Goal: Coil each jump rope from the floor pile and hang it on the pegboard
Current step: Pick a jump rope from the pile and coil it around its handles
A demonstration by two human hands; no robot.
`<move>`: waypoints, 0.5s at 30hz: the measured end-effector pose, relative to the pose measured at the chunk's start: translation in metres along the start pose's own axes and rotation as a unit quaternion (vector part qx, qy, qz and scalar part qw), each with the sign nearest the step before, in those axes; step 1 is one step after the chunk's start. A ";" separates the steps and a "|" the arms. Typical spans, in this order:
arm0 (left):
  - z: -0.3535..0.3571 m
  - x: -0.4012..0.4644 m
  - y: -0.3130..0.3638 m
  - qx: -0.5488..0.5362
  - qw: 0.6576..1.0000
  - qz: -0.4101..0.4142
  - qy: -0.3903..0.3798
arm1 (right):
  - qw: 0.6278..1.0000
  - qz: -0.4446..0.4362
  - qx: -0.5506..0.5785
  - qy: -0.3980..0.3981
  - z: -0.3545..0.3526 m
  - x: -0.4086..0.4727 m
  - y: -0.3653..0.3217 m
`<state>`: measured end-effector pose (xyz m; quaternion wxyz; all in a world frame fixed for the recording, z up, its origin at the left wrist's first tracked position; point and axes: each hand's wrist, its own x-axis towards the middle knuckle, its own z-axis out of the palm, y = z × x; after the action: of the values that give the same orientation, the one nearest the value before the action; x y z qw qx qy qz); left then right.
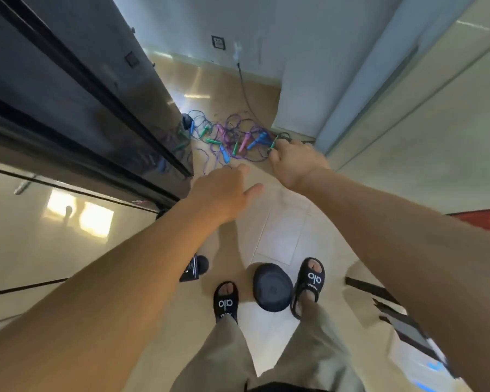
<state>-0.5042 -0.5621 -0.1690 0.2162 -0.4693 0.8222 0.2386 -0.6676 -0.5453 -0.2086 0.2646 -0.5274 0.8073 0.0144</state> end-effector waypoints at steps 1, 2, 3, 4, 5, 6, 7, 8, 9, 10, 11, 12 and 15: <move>-0.001 0.006 0.004 -0.006 1.000 -0.009 0.000 | 1.000 -0.008 -0.005 -0.007 -0.004 0.009 0.004; -0.003 0.012 0.008 -0.013 1.000 -0.017 0.002 | 1.000 -0.017 -0.013 -0.012 -0.007 0.016 0.008; -0.004 0.017 0.012 -0.019 1.000 -0.024 0.005 | 0.999 -0.024 -0.019 -0.016 -0.010 0.023 0.013; -0.006 0.022 0.016 -0.027 0.999 -0.031 0.008 | 0.999 -0.030 -0.024 -0.020 -0.013 0.030 0.017; -0.008 0.026 0.019 -0.035 0.999 -0.038 0.010 | 0.999 -0.034 -0.028 -0.024 -0.015 0.037 0.020; -0.010 0.030 0.021 -0.043 0.998 -0.043 0.010 | 0.998 -0.039 -0.032 -0.025 -0.018 0.044 0.022; -0.013 0.035 0.022 -0.050 0.998 -0.046 0.011 | 0.998 -0.044 -0.037 -0.025 -0.022 0.052 0.023; -0.015 0.040 0.023 -0.057 0.997 -0.049 0.012 | 0.998 -0.048 -0.042 -0.026 -0.025 0.060 0.022; -0.018 0.046 0.021 -0.063 0.997 -0.050 0.014 | 0.997 -0.051 -0.046 -0.027 -0.028 0.068 0.021; -0.020 0.052 0.018 -0.066 0.996 -0.051 0.017 | 0.997 -0.054 -0.050 -0.029 -0.030 0.076 0.018; -0.023 0.060 0.013 -0.067 0.996 -0.051 0.018 | 0.997 -0.058 -0.051 -0.031 -0.031 0.085 0.015; -0.026 0.068 0.007 -0.069 0.996 -0.051 0.019 | 0.996 -0.063 -0.050 -0.032 -0.032 0.094 0.010; -0.035 0.099 -0.018 -0.071 0.996 -0.052 0.011 | 0.996 -0.071 -0.045 -0.031 -0.031 0.121 -0.011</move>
<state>-0.5395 -0.6574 -0.2022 0.1852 -0.5287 0.7797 0.2797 -0.7081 -0.6619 -0.2329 0.2659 -0.5943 0.7575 0.0480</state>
